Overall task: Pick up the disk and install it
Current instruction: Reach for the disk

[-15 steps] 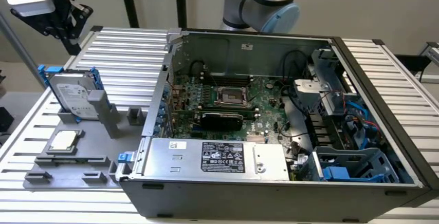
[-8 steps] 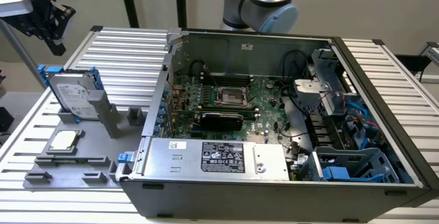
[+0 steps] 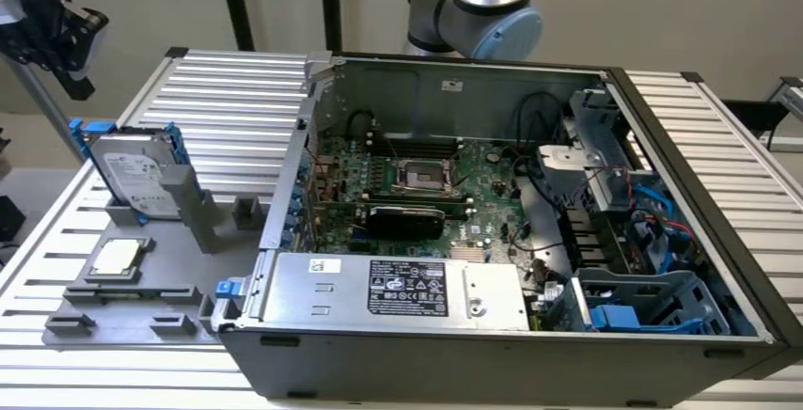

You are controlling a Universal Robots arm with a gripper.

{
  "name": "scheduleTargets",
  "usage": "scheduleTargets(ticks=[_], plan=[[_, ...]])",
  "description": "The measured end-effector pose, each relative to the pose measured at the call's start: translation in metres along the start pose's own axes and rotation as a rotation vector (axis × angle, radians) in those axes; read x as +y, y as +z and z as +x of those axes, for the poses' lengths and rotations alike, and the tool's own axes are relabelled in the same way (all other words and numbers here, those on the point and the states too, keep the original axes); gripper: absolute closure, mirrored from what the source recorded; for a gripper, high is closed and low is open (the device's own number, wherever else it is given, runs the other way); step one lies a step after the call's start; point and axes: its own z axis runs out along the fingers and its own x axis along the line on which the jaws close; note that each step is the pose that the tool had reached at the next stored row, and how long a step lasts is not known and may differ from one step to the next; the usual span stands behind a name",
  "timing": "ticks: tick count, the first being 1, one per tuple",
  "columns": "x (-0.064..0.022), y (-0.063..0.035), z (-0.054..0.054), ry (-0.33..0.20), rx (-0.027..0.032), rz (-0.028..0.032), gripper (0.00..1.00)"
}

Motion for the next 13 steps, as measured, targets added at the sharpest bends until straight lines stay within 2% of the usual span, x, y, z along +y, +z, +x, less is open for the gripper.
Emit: scheduleTargets(ticks=[3, 5, 7, 8, 13], plan=[[0.0036, 0.0001, 0.0016, -0.004, 0.0008, 0.0043, 0.89], [0.0059, 0.0002, 0.0019, -0.008, 0.0014, 0.0099, 0.89], [0.0083, 0.0006, 0.0020, -0.012, 0.0045, 0.0172, 0.89], [0.0090, 0.0006, 0.0021, -0.012, 0.0049, 0.0187, 0.89], [0.0090, 0.0007, 0.0021, -0.015, 0.0050, 0.0187, 0.89]])
